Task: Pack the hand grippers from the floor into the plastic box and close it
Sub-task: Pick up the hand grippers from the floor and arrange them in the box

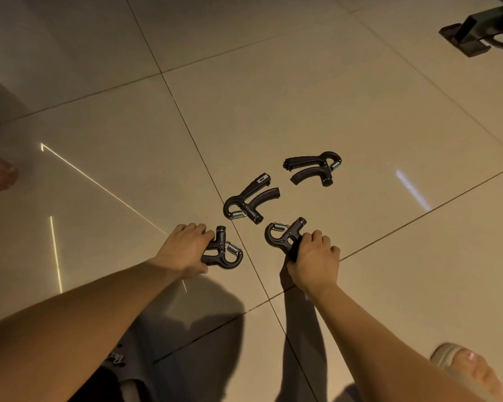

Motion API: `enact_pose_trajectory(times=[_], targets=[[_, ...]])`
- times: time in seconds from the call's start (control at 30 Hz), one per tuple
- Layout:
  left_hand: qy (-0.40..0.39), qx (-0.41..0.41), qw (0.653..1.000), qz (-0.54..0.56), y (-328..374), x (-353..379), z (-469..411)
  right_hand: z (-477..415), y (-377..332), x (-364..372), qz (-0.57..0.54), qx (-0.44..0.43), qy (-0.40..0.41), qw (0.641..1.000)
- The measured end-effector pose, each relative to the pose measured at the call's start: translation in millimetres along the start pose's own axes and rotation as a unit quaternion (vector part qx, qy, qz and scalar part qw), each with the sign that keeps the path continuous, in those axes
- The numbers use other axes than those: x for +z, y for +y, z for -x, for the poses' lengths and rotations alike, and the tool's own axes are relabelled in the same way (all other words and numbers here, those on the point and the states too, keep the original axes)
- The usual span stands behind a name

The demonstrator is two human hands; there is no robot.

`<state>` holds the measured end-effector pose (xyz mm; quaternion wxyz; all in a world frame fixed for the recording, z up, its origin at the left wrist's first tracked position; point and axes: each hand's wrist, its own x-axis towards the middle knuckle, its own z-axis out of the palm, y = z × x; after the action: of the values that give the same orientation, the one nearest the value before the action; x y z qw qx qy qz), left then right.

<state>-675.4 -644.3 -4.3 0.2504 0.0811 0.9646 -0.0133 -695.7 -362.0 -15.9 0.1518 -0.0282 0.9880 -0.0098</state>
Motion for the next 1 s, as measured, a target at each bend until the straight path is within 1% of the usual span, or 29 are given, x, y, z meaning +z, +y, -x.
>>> enact_pose_trajectory(times=[0.13, 0.23, 0.33, 0.43, 0.53, 0.6, 0.73, 0.9, 1.0], targets=[[-0.008, -0.008, 1.000, 0.021, 10.0, 3.0, 11.6, 7.7, 6.0, 2.4, -0.025, -0.015, -0.004, 1.000], [0.033, 0.000, 0.998, 0.054, 20.6, 1.9, 19.8, 17.1, 5.4, -0.2, -0.056, -0.010, -0.014, 0.998], [0.069, 0.006, 0.992, 0.108, 34.7, -15.1, 24.9, 27.9, 7.8, -12.6, -0.081, -0.014, -0.006, 0.997], [0.116, 0.011, 0.980, 0.162, 50.7, -39.4, 34.5, 34.9, 15.9, -40.0, -0.112, -0.014, 0.038, 0.993], [0.182, 0.012, 0.953, 0.241, 65.9, -66.7, 53.2, 46.4, 27.4, -73.9, -0.145, -0.018, 0.095, 0.985], [0.217, 0.018, 0.938, 0.270, 74.5, -89.5, 69.7, 58.9, 36.4, -97.8, -0.165, -0.020, 0.135, 0.977], [0.255, 0.039, 0.925, 0.279, 90.4, -147.1, 109.8, 94.9, 56.1, -151.9, -0.189, -0.020, 0.191, 0.963], [0.293, 0.058, 0.917, 0.265, 118.7, -223.1, 172.6, 150.0, 79.4, -234.2, -0.177, -0.028, 0.229, 0.957], [0.311, 0.077, 0.918, 0.236, 140.4, -260.7, 218.3, 190.0, 97.0, -285.2, -0.178, -0.028, 0.245, 0.953]])
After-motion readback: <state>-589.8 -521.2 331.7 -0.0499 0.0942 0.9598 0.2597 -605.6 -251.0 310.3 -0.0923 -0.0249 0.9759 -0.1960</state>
